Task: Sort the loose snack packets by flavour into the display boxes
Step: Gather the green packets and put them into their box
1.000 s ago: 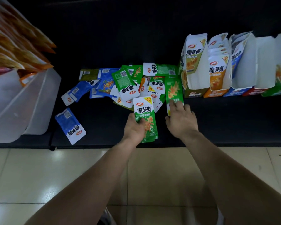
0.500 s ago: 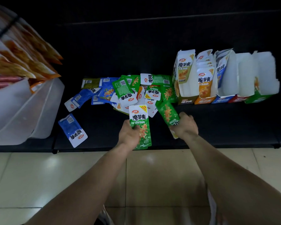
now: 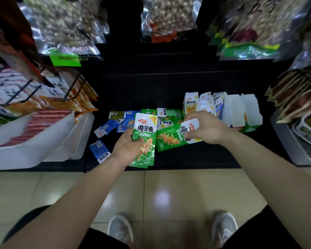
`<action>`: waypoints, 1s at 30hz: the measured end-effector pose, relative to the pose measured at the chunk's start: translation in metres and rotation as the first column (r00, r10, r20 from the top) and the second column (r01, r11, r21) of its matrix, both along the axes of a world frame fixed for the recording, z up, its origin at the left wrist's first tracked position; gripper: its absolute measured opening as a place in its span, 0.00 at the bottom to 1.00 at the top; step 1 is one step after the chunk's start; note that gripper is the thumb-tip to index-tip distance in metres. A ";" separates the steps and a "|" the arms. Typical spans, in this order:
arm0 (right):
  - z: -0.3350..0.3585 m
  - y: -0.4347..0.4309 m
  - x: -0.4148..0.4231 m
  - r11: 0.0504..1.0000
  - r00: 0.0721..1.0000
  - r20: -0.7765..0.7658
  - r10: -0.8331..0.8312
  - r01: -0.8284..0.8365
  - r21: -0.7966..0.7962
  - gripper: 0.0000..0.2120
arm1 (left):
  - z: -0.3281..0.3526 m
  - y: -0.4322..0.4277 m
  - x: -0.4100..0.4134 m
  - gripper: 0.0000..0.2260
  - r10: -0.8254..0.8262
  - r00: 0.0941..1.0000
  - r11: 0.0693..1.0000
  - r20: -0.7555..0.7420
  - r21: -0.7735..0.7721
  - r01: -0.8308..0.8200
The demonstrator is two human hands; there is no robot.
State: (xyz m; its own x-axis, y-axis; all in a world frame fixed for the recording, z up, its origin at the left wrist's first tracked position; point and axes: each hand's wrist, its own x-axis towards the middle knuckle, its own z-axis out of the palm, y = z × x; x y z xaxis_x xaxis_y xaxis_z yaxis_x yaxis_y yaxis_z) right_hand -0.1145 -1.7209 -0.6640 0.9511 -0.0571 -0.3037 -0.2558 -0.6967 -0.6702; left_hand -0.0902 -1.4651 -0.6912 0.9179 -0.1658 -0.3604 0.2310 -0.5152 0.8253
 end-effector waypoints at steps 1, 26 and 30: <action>0.003 0.002 -0.004 0.999 1.000 0.018 0.001 -0.002 0.038 0.15 | 0.000 0.002 0.000 0.24 -0.002 1.000 1.000 0.015 -0.015 0.002; -0.229 0.007 0.107 0.913 0.962 -0.173 0.211 -0.257 -0.317 0.33 | -0.127 -0.051 0.079 0.14 0.255 0.946 0.966 -0.198 0.086 -0.243; -0.264 0.027 0.111 0.801 0.879 -0.347 0.327 -0.453 -0.391 0.40 | -0.134 -0.045 0.084 0.12 0.269 0.944 0.960 -0.189 0.129 -0.248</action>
